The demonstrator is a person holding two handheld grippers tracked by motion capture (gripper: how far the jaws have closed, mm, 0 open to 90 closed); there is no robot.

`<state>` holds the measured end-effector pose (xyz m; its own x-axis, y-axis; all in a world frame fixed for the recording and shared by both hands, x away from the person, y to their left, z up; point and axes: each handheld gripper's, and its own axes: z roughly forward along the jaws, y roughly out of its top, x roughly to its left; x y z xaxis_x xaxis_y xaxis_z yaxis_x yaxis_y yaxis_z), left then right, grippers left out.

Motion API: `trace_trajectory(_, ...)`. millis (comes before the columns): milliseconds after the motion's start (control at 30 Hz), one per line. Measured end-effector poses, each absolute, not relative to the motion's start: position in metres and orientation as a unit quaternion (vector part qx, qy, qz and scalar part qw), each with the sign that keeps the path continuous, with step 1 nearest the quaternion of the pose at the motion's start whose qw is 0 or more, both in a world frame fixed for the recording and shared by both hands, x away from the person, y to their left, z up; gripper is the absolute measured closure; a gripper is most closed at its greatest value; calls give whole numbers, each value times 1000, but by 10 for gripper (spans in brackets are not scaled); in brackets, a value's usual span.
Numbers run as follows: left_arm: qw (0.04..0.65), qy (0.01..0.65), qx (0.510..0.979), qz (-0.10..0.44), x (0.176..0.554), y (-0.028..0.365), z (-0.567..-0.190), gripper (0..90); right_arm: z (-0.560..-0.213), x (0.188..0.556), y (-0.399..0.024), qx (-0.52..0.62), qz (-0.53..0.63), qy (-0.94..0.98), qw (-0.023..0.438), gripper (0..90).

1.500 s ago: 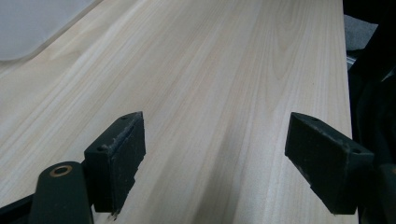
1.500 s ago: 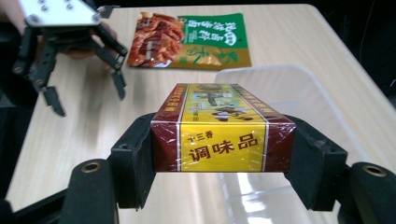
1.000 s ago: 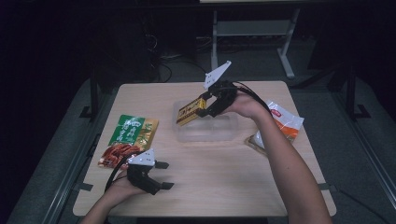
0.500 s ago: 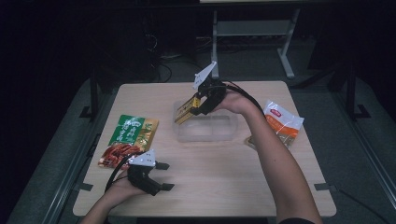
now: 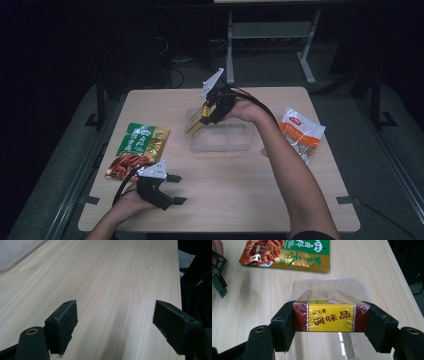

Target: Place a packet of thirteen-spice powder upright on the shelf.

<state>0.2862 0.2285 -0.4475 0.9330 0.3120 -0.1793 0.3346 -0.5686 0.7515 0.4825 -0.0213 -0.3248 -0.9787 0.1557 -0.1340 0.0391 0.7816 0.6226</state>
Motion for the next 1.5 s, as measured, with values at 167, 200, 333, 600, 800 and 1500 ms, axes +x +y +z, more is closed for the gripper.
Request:
trace_trajectory(167,427,182,886,-13,287,229,-448,194,-323,484,-14,47,321,942,91,316)
trace_trajectory(200,427,182,886,-13,287,229,-448,195,-323,485,-12,42,320,942,93,315)
trace_trajectory(333,427,181,886,-14,286,229,-447,194,-323,486,-7,39,315,943,95,316)
trace_trajectory(600,423,181,888,-15,286,229,-448,195,-327,488,0,42,313,944,92,314)
trace_trajectory(800,422,181,888,-16,286,228,-448,195,-328,489,4,47,319,943,87,314)
trace_trajectory(1500,420,180,889,-19,285,228,-449,195,-348,494,31,47,300,950,75,311)
